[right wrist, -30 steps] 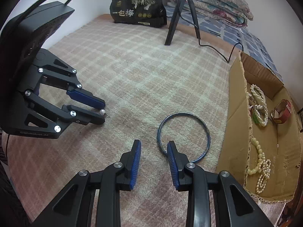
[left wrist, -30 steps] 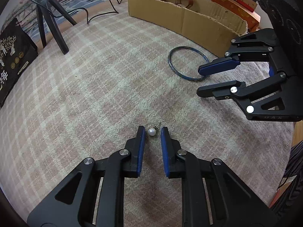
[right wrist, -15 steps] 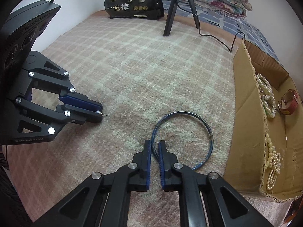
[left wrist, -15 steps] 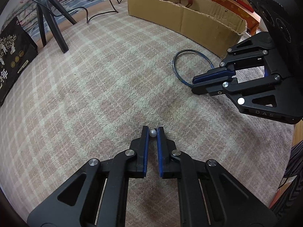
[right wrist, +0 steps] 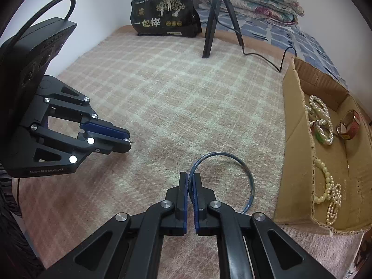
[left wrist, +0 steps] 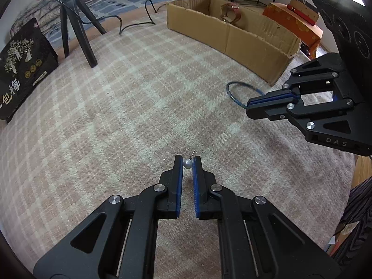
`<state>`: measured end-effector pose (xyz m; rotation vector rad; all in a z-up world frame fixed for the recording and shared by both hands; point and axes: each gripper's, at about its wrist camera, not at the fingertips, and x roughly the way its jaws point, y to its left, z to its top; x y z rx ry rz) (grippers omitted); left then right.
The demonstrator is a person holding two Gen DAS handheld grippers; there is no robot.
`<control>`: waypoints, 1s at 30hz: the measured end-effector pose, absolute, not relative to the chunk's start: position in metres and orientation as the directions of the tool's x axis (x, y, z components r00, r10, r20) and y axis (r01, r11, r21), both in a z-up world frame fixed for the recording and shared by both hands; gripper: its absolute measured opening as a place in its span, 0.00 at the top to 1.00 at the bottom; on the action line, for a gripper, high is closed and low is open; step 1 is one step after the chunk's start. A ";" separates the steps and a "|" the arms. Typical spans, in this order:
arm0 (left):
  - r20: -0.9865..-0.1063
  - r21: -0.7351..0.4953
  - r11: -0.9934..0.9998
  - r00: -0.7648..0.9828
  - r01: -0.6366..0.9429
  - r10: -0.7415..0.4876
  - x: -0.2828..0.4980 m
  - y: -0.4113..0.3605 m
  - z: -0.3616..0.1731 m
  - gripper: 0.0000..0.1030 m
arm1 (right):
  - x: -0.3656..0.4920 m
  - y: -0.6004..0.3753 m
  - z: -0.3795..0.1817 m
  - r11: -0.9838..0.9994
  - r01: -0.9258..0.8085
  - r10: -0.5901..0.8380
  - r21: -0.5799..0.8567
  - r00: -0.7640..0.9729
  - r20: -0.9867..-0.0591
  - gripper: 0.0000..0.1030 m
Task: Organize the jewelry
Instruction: 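Carry the earring in the left tool and the bangle in the right tool over the box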
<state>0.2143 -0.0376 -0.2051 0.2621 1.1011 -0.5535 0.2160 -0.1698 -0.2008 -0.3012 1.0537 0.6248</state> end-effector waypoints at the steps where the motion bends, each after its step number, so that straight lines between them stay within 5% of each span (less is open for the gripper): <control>1: -0.893 -0.070 0.837 0.340 0.542 -0.295 0.213 -0.037 -0.203 0.94 | 0.215 -0.170 -0.198 0.791 -0.608 0.339 0.066 0.347 -0.874 0.99; 30: -0.814 -0.114 0.847 0.440 0.518 -0.379 0.191 -0.044 -0.138 0.94 | 0.187 -0.208 -0.108 0.831 -0.541 0.446 0.131 0.507 -0.737 0.99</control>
